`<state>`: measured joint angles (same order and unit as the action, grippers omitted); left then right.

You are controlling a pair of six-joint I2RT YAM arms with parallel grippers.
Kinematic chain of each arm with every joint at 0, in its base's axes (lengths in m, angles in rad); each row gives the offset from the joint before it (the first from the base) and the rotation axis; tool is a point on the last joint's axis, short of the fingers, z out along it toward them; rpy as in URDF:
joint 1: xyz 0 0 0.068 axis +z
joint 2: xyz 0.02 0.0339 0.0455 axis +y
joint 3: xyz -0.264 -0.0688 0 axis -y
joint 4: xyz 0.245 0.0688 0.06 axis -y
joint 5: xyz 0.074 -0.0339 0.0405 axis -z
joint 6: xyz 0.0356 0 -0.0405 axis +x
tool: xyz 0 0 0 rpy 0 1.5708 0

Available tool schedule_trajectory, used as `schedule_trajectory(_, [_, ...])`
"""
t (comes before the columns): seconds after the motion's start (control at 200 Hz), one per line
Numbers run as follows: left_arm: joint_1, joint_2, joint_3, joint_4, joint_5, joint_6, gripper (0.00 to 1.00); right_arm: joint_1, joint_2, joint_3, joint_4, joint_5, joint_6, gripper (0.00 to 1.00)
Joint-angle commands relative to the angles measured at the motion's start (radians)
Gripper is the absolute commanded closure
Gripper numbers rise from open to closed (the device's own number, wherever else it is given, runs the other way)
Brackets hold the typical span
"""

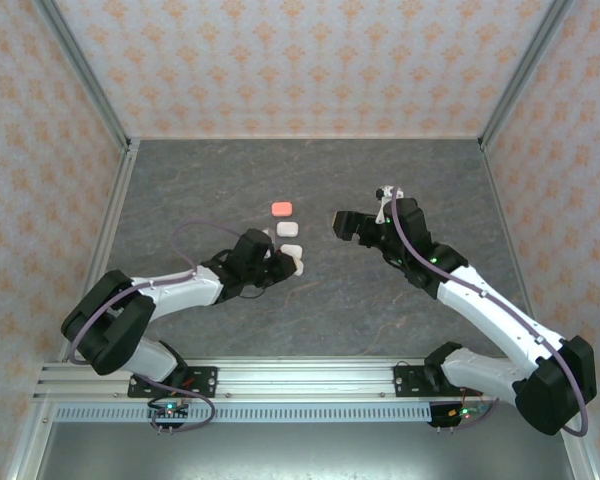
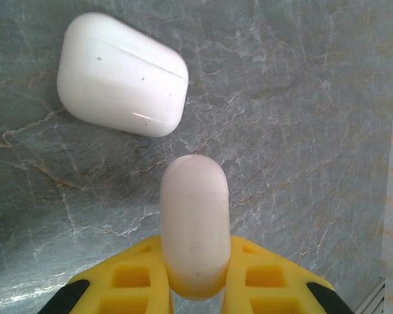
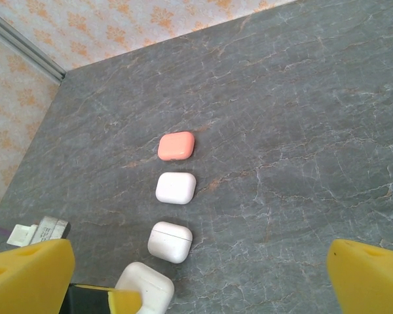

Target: Insert the wireless bluetooth earbuds into the charging case

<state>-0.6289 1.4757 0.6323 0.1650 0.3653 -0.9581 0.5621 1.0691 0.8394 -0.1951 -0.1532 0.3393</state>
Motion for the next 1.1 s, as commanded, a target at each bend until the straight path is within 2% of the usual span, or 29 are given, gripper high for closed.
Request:
schedule_trajectory(0.0, [-0.008,0.031,0.012,-0.011,0.028,-0.022,1.0,-0.001,-0.005,-0.005,-0.006,0.006,-0.009,0.01])
schedule_trajectory(0.215, [-0.008,0.049,0.021,-0.036,0.024,-0.031,1.0,-0.002,-0.003,-0.004,-0.012,0.006,-0.009,0.01])
schedule_trajectory(0.31, [-0.008,0.052,0.023,-0.048,0.02,-0.034,0.91,-0.002,-0.002,-0.003,-0.01,0.006,-0.007,0.01])
schedule_trajectory(0.485, [-0.008,0.049,0.025,-0.077,0.007,-0.037,0.8,-0.002,0.008,0.003,-0.009,0.005,-0.004,0.01])
schedule_trajectory(0.836, [-0.009,0.026,0.023,-0.113,-0.018,-0.036,0.48,-0.002,0.023,0.054,-0.092,0.049,-0.026,0.01])
schedule_trajectory(1.096, [-0.007,0.002,0.015,-0.121,-0.031,-0.03,0.37,-0.009,0.02,0.077,-0.142,0.092,-0.046,0.01])
